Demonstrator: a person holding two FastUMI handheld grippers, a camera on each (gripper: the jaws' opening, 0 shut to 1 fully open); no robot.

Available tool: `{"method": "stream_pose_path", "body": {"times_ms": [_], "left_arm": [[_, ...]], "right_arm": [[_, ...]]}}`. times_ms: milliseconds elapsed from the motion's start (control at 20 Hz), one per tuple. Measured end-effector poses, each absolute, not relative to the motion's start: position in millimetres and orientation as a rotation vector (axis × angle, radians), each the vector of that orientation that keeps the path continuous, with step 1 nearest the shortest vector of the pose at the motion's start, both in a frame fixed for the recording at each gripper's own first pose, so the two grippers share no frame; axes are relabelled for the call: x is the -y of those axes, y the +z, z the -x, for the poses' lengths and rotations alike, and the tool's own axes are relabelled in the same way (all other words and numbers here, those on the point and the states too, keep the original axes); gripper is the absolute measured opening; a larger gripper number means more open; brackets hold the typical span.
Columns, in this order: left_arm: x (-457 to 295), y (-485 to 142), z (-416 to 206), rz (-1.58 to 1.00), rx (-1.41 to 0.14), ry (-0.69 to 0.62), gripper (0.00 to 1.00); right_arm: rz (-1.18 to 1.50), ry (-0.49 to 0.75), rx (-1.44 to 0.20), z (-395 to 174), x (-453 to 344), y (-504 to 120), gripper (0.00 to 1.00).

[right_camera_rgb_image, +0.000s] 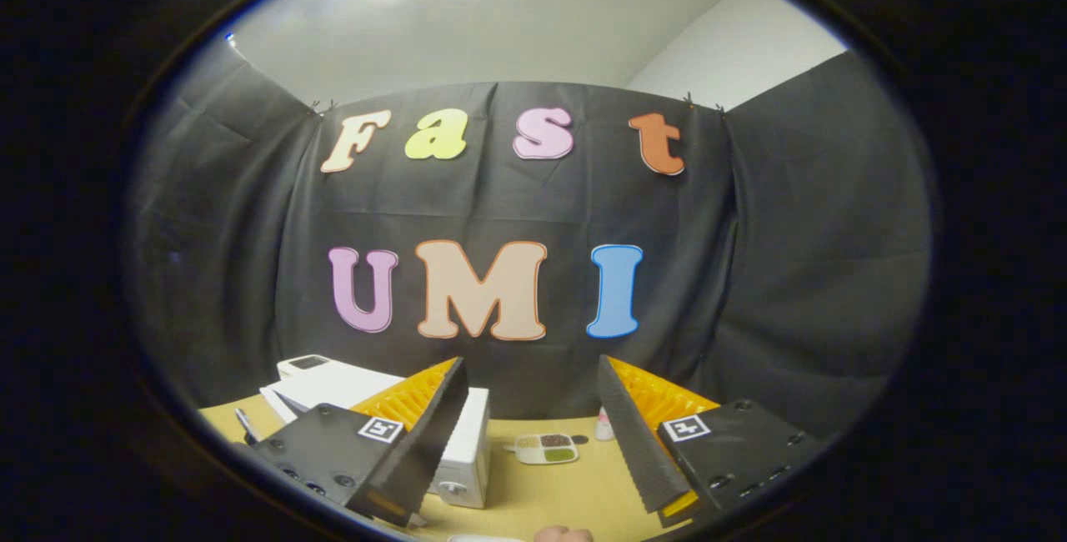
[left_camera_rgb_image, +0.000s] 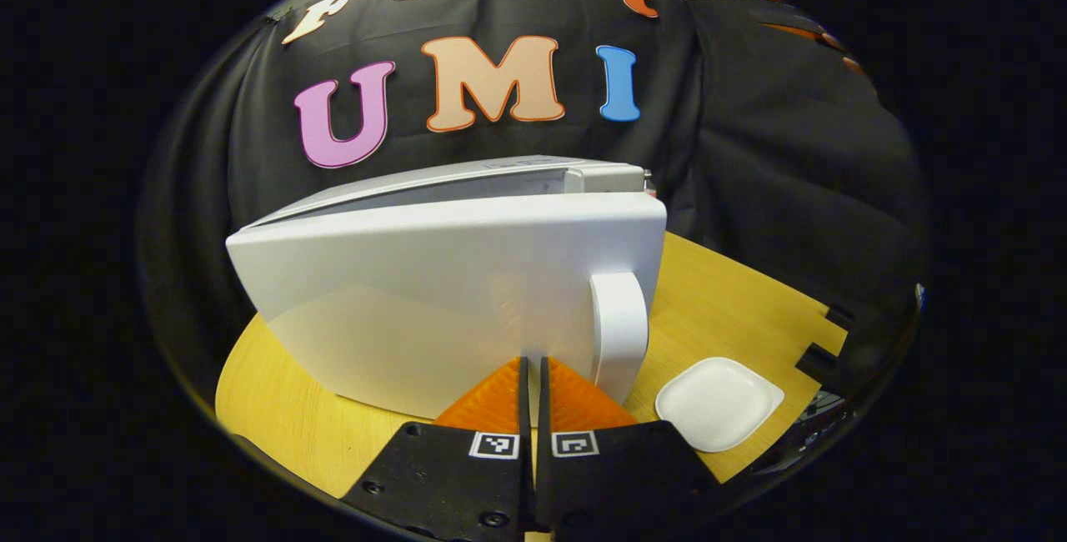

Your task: Open the microwave oven with the left hand, put the food in, and close the microwave oven.

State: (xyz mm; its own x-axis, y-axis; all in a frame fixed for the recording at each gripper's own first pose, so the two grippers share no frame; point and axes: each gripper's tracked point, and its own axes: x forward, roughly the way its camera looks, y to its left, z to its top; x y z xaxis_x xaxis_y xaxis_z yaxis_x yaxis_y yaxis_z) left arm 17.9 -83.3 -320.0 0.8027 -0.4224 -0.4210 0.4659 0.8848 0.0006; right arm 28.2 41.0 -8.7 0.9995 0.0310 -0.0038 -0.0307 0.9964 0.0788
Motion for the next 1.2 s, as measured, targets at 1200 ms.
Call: {"method": "stream_pose_path", "body": {"times_ms": [1200], "left_arm": [[119.9, -314.4, -98.8, -0.156, -0.403, -0.482, 0.01]], "right_arm": [[-0.005, -0.038, -0.033, -20.0, -27.3, -29.5, 0.96]]}}
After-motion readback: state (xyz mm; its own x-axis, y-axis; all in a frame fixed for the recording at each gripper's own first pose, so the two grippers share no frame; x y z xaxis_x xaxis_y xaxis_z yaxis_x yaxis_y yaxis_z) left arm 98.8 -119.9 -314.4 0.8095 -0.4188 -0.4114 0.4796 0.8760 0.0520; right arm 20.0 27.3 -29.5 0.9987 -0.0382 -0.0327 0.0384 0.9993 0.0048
